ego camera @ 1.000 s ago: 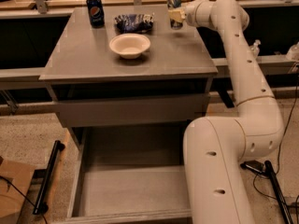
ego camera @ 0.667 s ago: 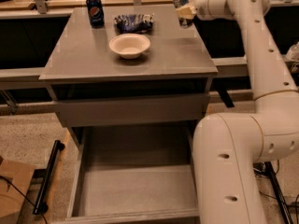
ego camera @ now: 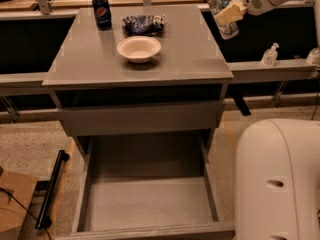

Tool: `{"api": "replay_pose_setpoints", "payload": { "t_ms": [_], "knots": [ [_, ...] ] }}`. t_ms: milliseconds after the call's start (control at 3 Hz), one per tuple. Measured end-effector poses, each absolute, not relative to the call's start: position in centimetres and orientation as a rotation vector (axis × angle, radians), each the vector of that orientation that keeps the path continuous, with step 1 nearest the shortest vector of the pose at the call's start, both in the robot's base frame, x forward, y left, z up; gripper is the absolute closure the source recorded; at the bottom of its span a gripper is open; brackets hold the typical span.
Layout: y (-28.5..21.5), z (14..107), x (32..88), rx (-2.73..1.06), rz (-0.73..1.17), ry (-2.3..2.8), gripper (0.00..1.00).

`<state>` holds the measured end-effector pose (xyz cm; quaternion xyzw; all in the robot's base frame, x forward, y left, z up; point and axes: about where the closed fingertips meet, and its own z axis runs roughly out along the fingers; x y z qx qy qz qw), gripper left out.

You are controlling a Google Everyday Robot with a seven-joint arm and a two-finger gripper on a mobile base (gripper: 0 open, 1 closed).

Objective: Place redbull can into middle drawer

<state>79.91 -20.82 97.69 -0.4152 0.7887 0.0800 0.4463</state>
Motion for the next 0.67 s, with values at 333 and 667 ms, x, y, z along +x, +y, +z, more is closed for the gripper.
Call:
{"api": "replay_pose_setpoints", "payload": {
  "t_ms": [333,667],
  "knots": [
    [-24.2,99.1,75.3,-0.952,0.263,2.063,1.00],
    [-25.5,98.6,71.7,-0.849,0.389,2.159,1.00]
  ]
}}
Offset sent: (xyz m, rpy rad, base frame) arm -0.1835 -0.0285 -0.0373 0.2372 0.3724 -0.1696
